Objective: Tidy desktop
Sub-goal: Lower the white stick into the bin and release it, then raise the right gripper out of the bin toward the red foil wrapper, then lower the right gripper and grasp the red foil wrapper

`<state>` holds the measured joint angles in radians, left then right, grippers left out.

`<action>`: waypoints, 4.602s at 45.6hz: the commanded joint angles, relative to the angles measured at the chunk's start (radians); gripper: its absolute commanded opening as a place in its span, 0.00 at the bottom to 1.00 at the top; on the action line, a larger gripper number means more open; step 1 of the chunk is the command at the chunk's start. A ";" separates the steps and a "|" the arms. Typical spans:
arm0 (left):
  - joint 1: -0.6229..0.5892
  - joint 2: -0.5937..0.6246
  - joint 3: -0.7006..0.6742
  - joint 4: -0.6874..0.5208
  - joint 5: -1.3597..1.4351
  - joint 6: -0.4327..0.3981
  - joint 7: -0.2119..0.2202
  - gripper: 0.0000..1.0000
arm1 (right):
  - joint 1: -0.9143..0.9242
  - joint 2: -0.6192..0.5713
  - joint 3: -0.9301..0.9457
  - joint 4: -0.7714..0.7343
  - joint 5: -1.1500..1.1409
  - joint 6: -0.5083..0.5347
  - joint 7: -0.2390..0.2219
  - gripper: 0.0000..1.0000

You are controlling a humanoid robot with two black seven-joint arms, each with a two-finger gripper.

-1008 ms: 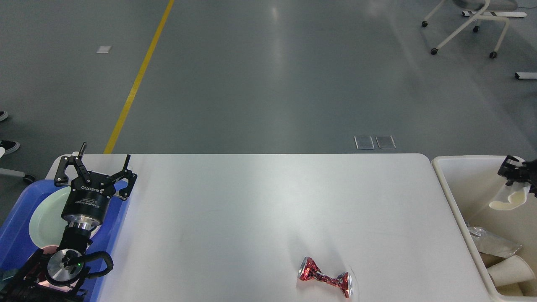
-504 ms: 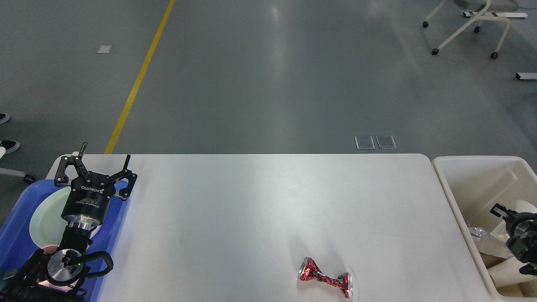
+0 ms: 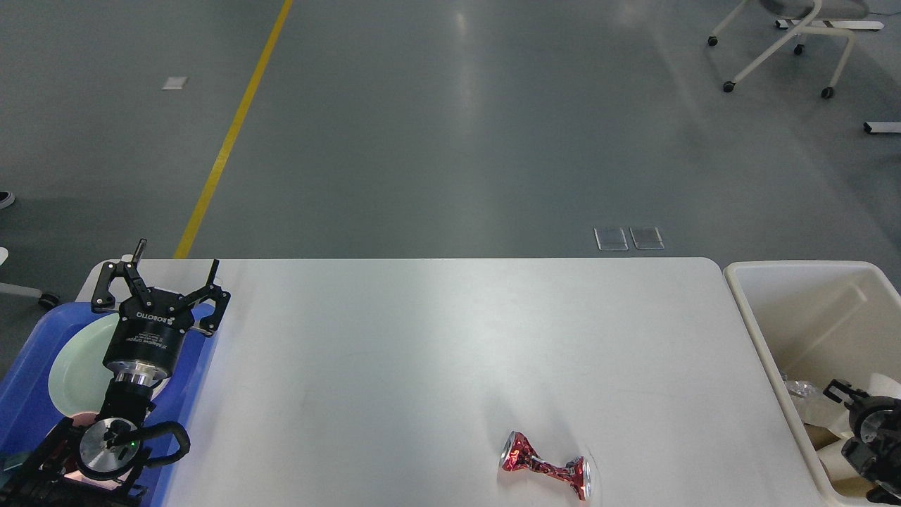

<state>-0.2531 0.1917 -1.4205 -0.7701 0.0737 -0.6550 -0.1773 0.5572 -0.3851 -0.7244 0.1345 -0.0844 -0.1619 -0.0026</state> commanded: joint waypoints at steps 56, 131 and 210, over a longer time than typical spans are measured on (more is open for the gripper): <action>0.000 0.000 0.000 0.000 0.000 0.000 -0.001 0.96 | 0.272 -0.176 -0.043 0.341 -0.204 0.050 -0.002 1.00; 0.000 0.000 0.000 0.000 0.000 0.000 -0.001 0.96 | 1.934 0.166 -0.578 1.511 0.158 0.845 -0.051 0.99; 0.000 0.000 0.000 0.000 0.000 0.000 -0.001 0.96 | 0.877 0.384 -0.125 1.246 -0.864 0.383 -0.056 0.84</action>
<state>-0.2531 0.1919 -1.4205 -0.7701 0.0737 -0.6550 -0.1776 1.4679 -0.0107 -0.8479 1.4184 -0.9488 0.2370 -0.0576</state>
